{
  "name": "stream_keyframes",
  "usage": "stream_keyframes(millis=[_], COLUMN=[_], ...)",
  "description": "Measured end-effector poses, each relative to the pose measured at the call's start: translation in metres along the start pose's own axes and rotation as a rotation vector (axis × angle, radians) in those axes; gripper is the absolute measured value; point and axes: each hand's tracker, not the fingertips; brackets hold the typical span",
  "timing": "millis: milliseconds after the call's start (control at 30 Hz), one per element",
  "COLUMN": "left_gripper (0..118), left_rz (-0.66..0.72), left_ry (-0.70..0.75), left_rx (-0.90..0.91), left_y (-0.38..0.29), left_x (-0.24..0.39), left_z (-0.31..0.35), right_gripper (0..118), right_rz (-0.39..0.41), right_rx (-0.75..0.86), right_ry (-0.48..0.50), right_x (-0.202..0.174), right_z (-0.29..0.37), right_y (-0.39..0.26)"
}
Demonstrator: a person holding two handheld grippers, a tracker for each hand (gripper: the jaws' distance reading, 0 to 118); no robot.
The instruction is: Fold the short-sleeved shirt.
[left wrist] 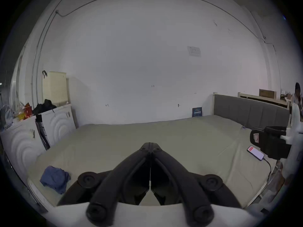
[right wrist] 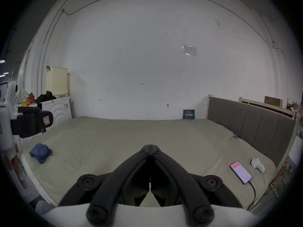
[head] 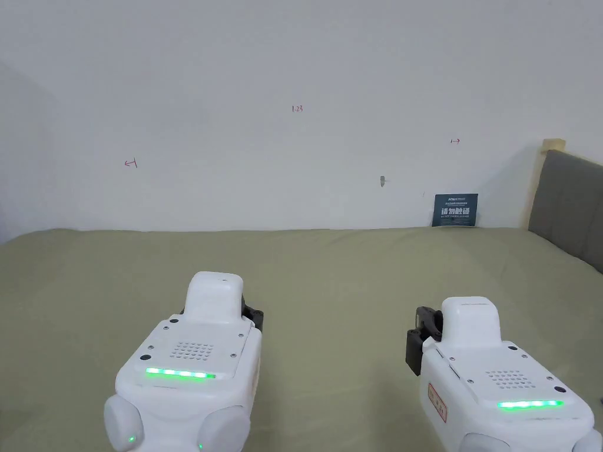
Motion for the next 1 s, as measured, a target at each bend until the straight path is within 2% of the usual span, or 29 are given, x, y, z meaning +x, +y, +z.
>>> stream_keyframes(millis=[333,400,433,467,500,533,567,600,667,700,733,1000], left_gripper=[0,3,8,16,31,73,107,118,118,118,118,118], left_rz=[0.045,0.040,0.036,0.031,0.028,0.024,0.025,0.025,0.020,0.024,0.018,0.023], left_ry=[0.034,0.033,0.033,0.033,0.032,0.031,0.027,0.032,0.055,0.078,0.077,0.076], left_rx=[0.004,0.009,0.008,0.010,0.011,0.009,0.010,0.009,-0.015,0.036,0.012,0.055], left_y=[0.000,0.001,0.002,0.002,0.002,0.002,0.002,0.001,0.000,0.000,0.000,0.006], left_x=[-0.014,-0.015,-0.014,-0.014,-0.013,-0.014,-0.014,-0.013,-0.014,-0.014,-0.013,-0.019], left_z=[0.002,0.003,0.003,0.003,0.004,0.004,0.004,0.002,-0.004,0.000,-0.001,0.005], right_gripper=[0,0,1,5,19,59,97,118,115,115,117,118], right_rz=[0.018,0.012,0.011,0.013,0.017,0.024,0.030,0.034,0.023,0.018,0.022,0.033], right_rx=[0.024,0.025,0.027,0.027,0.027,0.024,0.025,0.030,0.030,0.120,0.070,0.055], right_ry=[0.003,0.007,0.007,0.009,0.013,0.018,0.019,0.021,-0.007,-0.067,-0.025,-0.017], right_x=[-0.010,-0.009,-0.009,-0.010,-0.010,-0.010,-0.011,-0.012,-0.013,-0.010,-0.014,-0.017], right_z=[-0.002,-0.002,-0.002,-0.002,-0.002,-0.002,-0.003,-0.003,-0.006,0.003,0.005,0.006], right_y=[0.011,0.011,0.011,0.011,0.011,0.012,0.012,0.011,0.012,0.017,0.019,0.025])
